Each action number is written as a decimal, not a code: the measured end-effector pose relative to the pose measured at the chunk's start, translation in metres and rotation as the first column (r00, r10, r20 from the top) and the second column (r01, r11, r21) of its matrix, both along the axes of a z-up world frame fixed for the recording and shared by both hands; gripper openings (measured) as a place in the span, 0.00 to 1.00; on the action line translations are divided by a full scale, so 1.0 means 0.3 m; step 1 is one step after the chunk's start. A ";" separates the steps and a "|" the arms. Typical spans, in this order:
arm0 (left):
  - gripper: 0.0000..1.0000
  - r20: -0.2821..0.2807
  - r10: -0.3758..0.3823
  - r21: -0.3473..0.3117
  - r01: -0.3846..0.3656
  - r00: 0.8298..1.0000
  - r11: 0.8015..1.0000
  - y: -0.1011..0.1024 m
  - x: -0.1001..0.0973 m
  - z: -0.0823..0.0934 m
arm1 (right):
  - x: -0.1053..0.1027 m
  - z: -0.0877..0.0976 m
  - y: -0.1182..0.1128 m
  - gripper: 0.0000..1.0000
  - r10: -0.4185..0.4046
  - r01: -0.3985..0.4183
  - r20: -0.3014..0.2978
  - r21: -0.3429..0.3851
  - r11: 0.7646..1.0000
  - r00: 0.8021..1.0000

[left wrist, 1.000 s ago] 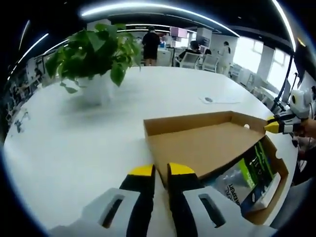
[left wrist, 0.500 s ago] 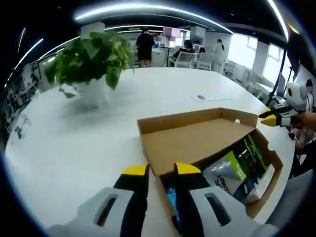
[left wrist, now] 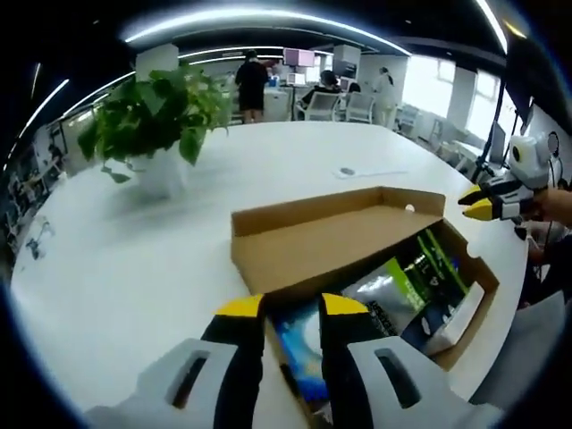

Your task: Operate the shoe box by opening the lid, removing the specified soft item, and placing it in the target area until the item is outside and the box remains undamaged.

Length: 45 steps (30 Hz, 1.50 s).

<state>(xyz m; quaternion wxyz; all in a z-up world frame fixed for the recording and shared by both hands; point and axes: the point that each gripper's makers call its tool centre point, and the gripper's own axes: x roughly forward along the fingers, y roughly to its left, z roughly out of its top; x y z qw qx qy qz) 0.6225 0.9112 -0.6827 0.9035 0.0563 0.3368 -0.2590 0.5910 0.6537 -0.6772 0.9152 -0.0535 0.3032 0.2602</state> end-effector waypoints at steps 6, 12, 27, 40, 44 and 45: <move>0.22 -0.019 -0.029 -0.008 0.029 0.999 1.000 -0.034 -0.043 -0.024 | -0.031 -0.007 0.023 0.18 0.017 -0.017 -0.013 -0.002 1.000 1.000; 0.23 -0.041 -0.054 -0.024 0.053 0.998 0.998 -0.068 -0.086 -0.050 | -0.047 -0.020 0.050 0.18 0.034 -0.035 -0.031 -0.010 0.999 0.999; 0.23 -0.123 -0.124 -0.036 0.121 0.985 0.992 -0.139 -0.169 -0.123 | -0.067 -0.062 0.125 0.19 0.070 -0.073 -0.093 -0.028 0.997 0.993; 0.23 -0.175 -0.149 -0.047 0.143 0.973 0.989 -0.152 -0.209 -0.174 | -0.079 -0.102 0.187 0.18 0.104 -0.113 -0.137 -0.057 0.992 0.985; 0.22 -0.192 -0.152 -0.057 0.143 0.970 0.988 -0.155 -0.216 -0.187 | -0.079 -0.123 0.203 0.16 0.109 -0.121 -0.159 -0.069 0.990 0.981; 0.22 -0.195 -0.152 -0.059 0.143 0.969 0.988 -0.156 -0.216 -0.191 | -0.077 -0.128 0.203 0.15 0.107 -0.121 -0.163 -0.075 0.990 0.981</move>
